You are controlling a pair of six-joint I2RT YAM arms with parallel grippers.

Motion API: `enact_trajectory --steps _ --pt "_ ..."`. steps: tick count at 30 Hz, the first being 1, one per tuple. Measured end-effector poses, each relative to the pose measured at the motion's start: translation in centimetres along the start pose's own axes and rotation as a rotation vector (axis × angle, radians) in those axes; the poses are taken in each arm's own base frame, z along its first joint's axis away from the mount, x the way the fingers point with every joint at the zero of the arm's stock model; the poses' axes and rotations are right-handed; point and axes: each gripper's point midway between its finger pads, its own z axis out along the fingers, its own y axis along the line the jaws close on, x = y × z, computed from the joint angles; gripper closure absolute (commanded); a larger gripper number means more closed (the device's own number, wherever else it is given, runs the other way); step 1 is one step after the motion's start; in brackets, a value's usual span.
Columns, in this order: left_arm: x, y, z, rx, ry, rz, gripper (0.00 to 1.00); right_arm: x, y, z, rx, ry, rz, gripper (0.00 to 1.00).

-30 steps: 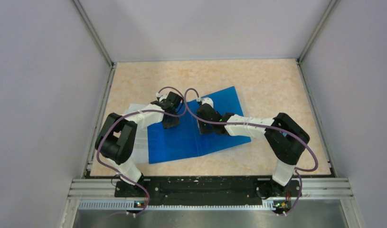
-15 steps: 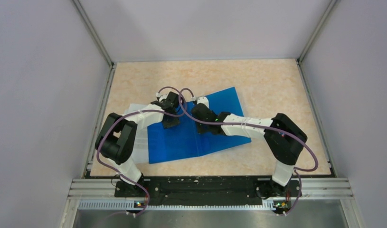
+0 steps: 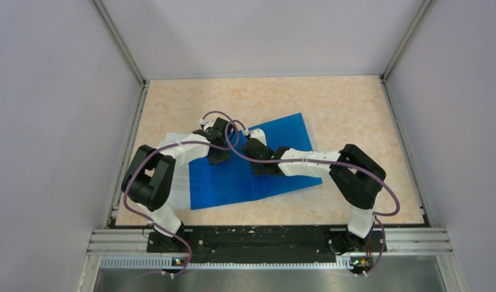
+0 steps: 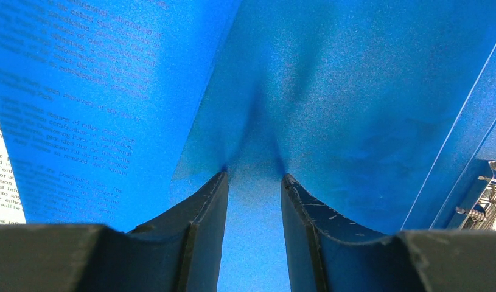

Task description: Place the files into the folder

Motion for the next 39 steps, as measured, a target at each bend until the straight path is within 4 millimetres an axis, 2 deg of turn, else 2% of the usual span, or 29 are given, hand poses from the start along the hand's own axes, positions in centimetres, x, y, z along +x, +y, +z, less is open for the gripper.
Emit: enact_trajectory --steps 10,18,33,39 --pt "-0.02 0.04 0.02 -0.002 0.0 -0.005 0.58 0.0 -0.03 0.0 0.034 -0.011 -0.012 1.0" --pt "0.01 0.16 0.17 -0.006 0.004 -0.01 0.58 0.24 -0.43 0.3 0.057 -0.03 0.012 1.0" --pt "-0.14 0.1 0.26 -0.007 0.004 -0.011 0.59 -0.05 -0.13 0.28 0.037 -0.054 0.035 0.9" --pt "-0.16 0.1 0.26 -0.007 0.004 -0.012 0.59 0.06 -0.04 0.29 0.031 -0.048 0.033 0.9"
